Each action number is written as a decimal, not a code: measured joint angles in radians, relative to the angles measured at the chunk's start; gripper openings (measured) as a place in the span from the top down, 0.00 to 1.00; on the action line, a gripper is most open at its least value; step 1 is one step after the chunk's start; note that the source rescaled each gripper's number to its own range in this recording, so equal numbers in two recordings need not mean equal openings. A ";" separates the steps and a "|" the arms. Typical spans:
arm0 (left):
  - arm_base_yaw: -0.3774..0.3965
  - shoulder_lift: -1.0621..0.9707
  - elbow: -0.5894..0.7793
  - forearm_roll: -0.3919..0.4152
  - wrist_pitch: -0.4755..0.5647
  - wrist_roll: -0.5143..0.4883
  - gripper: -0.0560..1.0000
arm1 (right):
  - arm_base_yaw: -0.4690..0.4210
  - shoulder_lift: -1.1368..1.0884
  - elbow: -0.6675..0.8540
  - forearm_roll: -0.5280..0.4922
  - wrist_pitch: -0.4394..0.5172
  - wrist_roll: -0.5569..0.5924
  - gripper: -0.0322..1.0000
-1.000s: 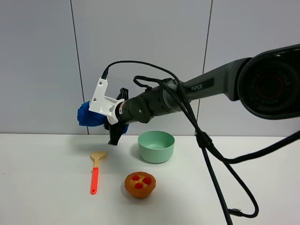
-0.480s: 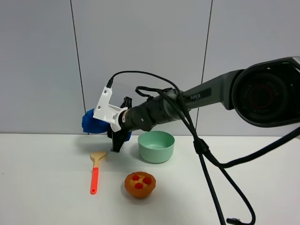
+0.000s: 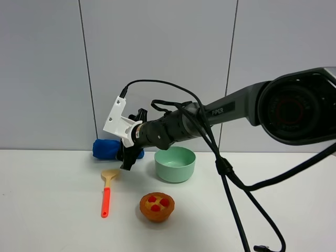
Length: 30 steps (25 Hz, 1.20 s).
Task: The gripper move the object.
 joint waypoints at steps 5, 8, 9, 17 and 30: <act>0.000 0.000 0.000 0.000 0.000 0.000 0.00 | 0.037 -0.119 0.003 0.024 0.042 0.008 0.26; 0.000 0.000 0.000 0.000 0.000 0.000 0.00 | 0.063 -0.247 0.003 0.111 0.123 0.025 0.26; 0.000 0.000 0.000 0.000 0.000 0.000 0.00 | 0.067 -0.293 0.003 0.145 0.174 0.038 0.26; 0.000 0.000 0.000 0.000 0.000 0.000 0.00 | 0.068 -0.609 0.002 0.145 0.732 0.375 0.26; 0.000 0.000 0.000 0.000 0.000 0.000 0.00 | 0.040 -1.064 0.317 -0.113 1.288 0.732 0.26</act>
